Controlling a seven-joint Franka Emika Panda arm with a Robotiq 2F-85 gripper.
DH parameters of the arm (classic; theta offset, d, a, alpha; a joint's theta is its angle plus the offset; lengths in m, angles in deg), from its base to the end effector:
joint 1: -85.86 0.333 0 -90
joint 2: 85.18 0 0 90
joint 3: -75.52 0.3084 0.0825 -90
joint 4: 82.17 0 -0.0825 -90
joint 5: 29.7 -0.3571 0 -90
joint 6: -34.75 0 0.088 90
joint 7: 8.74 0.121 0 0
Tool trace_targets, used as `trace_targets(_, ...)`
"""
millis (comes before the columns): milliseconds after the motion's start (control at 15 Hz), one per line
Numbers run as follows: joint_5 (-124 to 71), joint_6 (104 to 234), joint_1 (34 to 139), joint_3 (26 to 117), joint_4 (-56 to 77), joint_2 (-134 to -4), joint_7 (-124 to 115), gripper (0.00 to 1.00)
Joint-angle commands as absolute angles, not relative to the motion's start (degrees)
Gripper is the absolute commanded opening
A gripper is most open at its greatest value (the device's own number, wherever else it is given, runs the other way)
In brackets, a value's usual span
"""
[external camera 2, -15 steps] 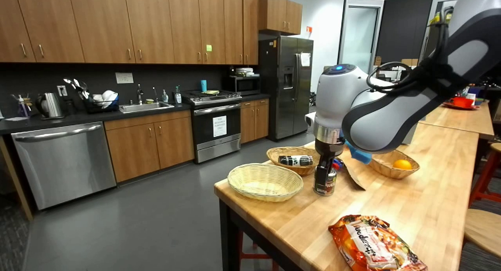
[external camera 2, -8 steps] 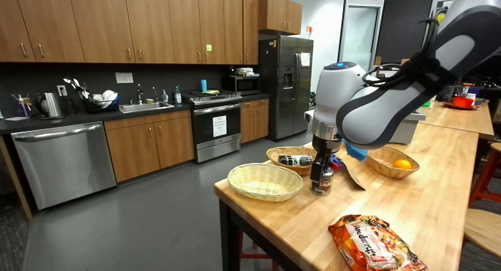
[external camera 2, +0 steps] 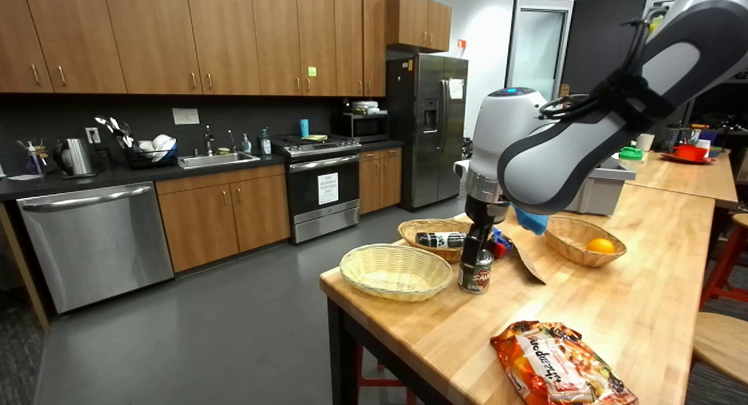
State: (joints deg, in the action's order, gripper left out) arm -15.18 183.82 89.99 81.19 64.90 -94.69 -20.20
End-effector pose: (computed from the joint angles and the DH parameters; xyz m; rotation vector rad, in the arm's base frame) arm 0.4354 0.0781 0.3412 2.8354 0.8402 0.2892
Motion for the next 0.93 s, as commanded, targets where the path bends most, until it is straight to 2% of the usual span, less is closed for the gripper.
trace_targets(0, -9.54, 179.87, 87.78, 80.96, 64.83, -98.98, -16.41, 1.0)
trace_targets(467, -6.5, 176.44, 86.9, 81.25, 64.07, -101.78, -14.83, 1.0)
trace_targets(867, -13.09, 173.81, 89.86, 80.72, 63.6, -101.64, -17.86, 1.0)
